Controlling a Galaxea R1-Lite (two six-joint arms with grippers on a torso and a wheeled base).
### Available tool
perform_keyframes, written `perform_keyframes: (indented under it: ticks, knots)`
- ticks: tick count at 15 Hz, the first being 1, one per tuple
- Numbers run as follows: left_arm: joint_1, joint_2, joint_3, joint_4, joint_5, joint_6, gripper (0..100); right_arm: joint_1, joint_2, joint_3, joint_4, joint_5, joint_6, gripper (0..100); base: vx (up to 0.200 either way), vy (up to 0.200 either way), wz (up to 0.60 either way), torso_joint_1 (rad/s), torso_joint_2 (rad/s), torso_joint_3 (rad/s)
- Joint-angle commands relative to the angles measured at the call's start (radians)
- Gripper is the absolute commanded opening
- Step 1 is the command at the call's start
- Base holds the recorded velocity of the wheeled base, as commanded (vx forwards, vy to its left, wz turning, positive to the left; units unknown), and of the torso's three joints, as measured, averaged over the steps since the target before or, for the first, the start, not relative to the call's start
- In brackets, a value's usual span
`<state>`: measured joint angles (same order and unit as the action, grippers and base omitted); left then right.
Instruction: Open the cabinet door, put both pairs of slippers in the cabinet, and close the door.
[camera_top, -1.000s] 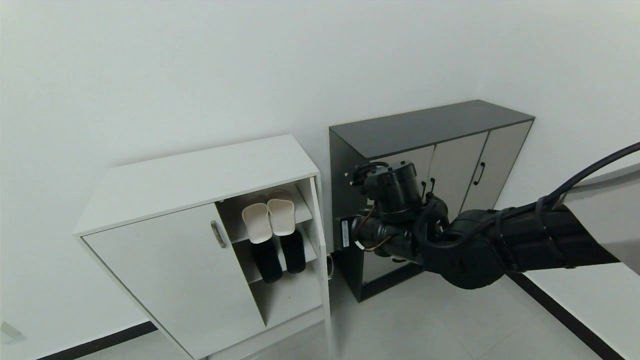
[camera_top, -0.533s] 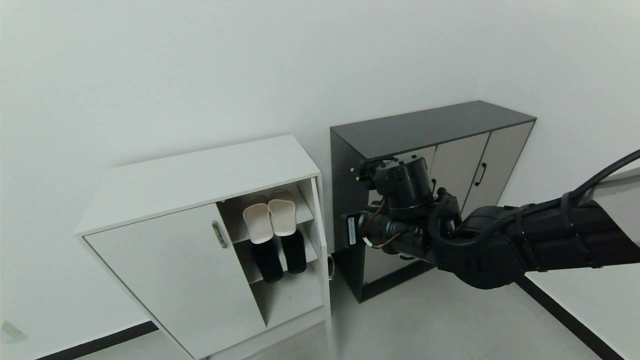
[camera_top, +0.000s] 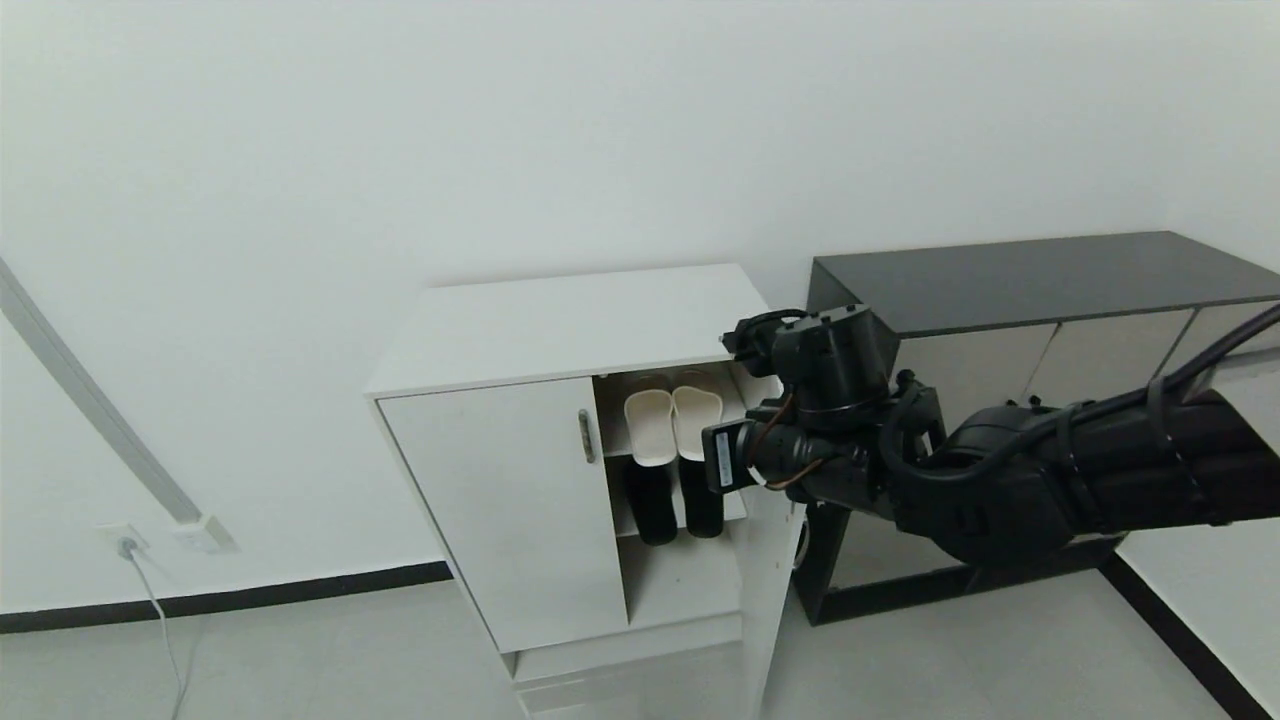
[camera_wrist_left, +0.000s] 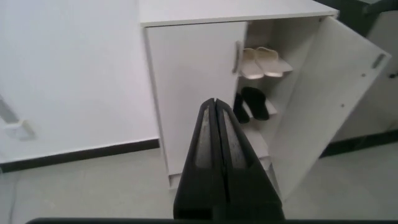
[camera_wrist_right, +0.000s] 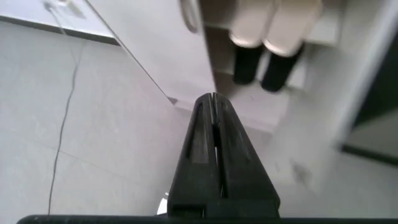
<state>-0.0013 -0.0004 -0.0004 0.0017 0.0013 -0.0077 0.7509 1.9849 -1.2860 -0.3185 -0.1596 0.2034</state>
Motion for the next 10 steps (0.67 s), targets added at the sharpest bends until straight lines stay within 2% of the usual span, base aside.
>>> perform_keyframes:
  ticks: [1, 3, 6, 10]
  knots:
    - [0.001, 0.002, 0.000, 0.000, 0.000, 0.000, 0, -0.039, -0.009, 0.022, -0.016, -0.009, -0.022, 0, 0.000, 0.000, 0.00, 0.000, 0.00, 0.000]
    - [0.001, 0.000, 0.000, 0.000, 0.000, 0.000, 0, -0.097, -0.023, 0.066, -0.024, -0.023, -0.059, 0, 0.000, 0.000, 0.00, 0.000, 0.00, 0.000]
    - [0.001, 0.000, 0.000, 0.000, 0.000, 0.002, 0, -0.183, -0.017, 0.103, -0.011, -0.097, -0.099, 0, 0.000, 0.000, 0.00, 0.000, 0.00, 0.000]
    - [0.001, 0.000, -0.001, 0.000, 0.000, 0.002, 0, -0.222, 0.020, 0.163, 0.010, -0.098, -0.118, 0, 0.000, 0.000, 0.00, 0.000, 0.00, 0.000]
